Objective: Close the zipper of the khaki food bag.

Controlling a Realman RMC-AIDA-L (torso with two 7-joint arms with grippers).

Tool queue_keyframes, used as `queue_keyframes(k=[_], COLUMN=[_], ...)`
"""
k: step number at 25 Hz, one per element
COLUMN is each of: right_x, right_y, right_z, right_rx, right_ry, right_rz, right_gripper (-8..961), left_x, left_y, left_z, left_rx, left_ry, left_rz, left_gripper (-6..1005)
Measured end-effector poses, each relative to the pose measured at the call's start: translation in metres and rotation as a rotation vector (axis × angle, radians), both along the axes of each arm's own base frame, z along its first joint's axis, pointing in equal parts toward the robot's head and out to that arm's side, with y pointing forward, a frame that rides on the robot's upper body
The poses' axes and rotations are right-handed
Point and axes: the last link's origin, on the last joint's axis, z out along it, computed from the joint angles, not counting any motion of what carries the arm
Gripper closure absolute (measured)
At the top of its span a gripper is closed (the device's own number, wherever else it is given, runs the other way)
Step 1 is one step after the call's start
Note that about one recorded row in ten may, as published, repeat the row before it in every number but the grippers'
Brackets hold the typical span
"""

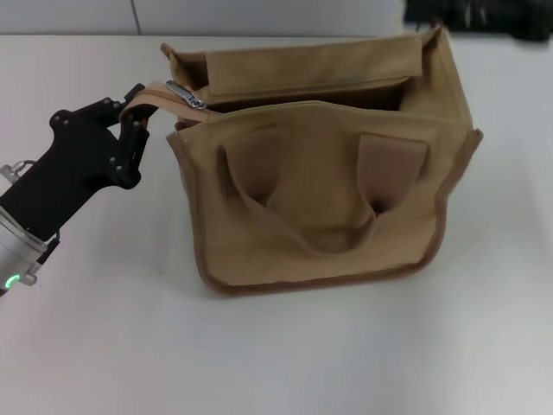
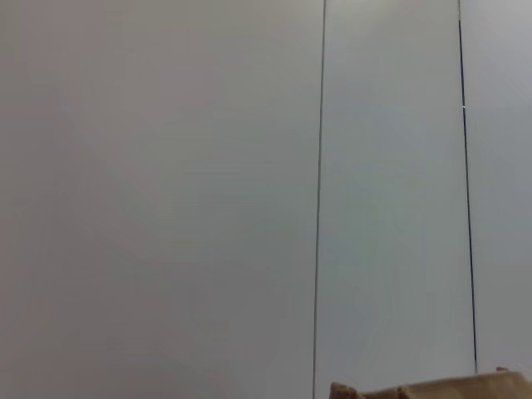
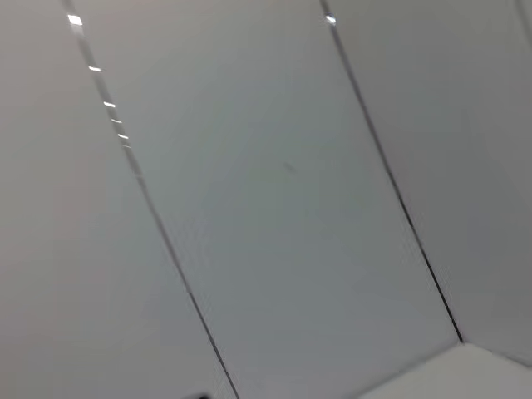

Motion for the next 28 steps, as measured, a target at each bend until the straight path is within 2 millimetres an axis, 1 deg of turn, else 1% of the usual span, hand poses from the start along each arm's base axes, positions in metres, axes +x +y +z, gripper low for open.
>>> queue_keyframes(k=[1,2,3,4,6,7,8,10,11,12,13,17,20,24,26,27,28], right_x=[-0.011,-0.035,-0.046,-0.046,-0.07,-0.097,-0.097,-0.118,-0.127,-0.136,-0.136,-0.15,-0.152,-0.15,-0.146,-0.14,-0.14], right_y=[0.007,0.021,0.026,0.026,0.035,0.043,0.043,0.047,0.049,0.05,0.05,0.045,0.044,0.043,0.042,0.043,0.043], right_z=[0.003,0.008,0.01,0.01,0.013,0.014,0.014,0.008,0.002,-0.011,-0.011,-0.036,-0.04,-0.048,-0.051,-0.053,-0.053], right_rx=[-0.018,-0.059,-0.081,-0.081,-0.129,-0.168,-0.168,-0.202,-0.223,-0.257,-0.257,-0.358,-0.384,-0.402,-0.4,-0.384,-0.384], right_ry=[-0.03,-0.106,-0.146,-0.146,-0.231,-0.321,-0.321,-0.399,-0.443,-0.499,-0.499,-0.538,-0.544,-0.552,-0.567,-0.578,-0.578], right_rz=[-0.016,-0.042,-0.049,-0.049,-0.067,-0.077,-0.077,-0.085,-0.093,-0.102,-0.102,-0.097,-0.098,-0.106,-0.106,-0.114,-0.114], right_gripper=[196,196,196,196,196,196,196,196,196,196,196,196,196,196,196,196,196], left_x=[0.0,0.001,0.001,0.002,0.003,0.004,0.004,0.004,0.005,0.006,0.007,0.01,0.009,0.009,0.009,0.009,0.009], left_y=[0.0,0.001,0.001,0.002,0.003,0.004,0.004,0.004,0.004,0.003,0.003,0.002,0.002,0.002,0.002,0.002,0.002], left_z=[0.0,0.0,0.0,0.0,0.0,0.0,0.0,0.0,0.0,0.0,0.001,0.004,0.004,0.004,0.004,0.004,0.004], left_rx=[0.0,0.003,0.003,0.003,0.003,0.003,0.003,0.005,0.006,0.008,0.01,0.025,0.027,0.027,0.027,0.027,0.027], left_ry=[-0.001,-0.003,-0.003,-0.005,-0.009,-0.012,-0.012,-0.012,-0.012,-0.014,-0.017,-0.033,-0.034,-0.032,-0.03,-0.03,-0.029], left_rz=[-0.001,-0.003,-0.003,-0.004,-0.007,-0.009,-0.009,-0.011,-0.014,-0.02,-0.026,-0.048,-0.047,-0.044,-0.042,-0.042,-0.043], left_gripper=[971,971,971,971,971,970,970,970,970,970,970,970,970,970,970,970,970])
